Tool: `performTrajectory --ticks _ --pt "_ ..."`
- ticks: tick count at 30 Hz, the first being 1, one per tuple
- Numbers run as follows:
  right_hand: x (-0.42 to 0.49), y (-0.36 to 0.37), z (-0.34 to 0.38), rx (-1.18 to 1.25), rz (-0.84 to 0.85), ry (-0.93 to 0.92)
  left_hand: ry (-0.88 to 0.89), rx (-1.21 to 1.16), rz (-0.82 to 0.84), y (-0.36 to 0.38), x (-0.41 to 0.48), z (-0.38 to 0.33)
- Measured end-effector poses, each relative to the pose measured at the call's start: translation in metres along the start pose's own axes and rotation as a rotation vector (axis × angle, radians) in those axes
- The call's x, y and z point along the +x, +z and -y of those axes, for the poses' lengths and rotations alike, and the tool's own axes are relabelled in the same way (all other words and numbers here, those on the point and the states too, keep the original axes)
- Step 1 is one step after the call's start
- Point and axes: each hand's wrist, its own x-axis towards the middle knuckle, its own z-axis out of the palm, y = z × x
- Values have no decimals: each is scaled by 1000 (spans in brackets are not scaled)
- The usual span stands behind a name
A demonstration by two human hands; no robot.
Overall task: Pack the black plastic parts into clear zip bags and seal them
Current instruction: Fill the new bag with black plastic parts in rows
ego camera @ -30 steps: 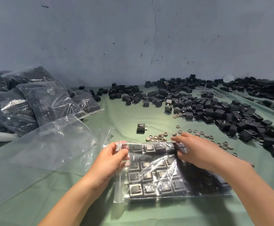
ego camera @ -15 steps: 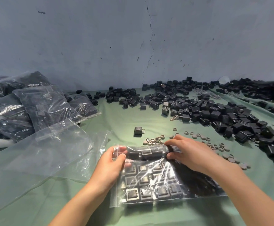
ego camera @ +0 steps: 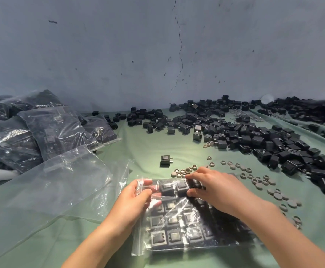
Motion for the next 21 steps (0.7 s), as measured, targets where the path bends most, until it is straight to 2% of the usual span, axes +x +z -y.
performTrajectory --ticks 4,8,10,12,14,16,17,19,21 --pt "-4 2 5 -46 -53 -3 -96 -301 91 0 -3 -11" --pt "-1 6 7 56 -111 60 -150 -369 126 -1 -6 -14" --pt "-1 3 8 277 -220 134 -167 -358 95 -3 -6 -13" --pt "-2 -2 9 616 -323 214 -186 -400 81 -10 -6 -15" --pt "-2 -12 11 977 -353 320 -204 -461 22 -17 -8 -22" --pt "-5 -20 13 1271 -312 437 -138 -345 -116 -23 -9 -26" --pt "-8 -22 15 1376 -289 474 -66 -198 -207 -25 -9 -24" --pt "-13 -26 20 1526 -256 487 147 195 -372 -29 -12 -20" --pt "-18 -29 30 1595 -226 449 396 425 -389 -28 -24 -18"
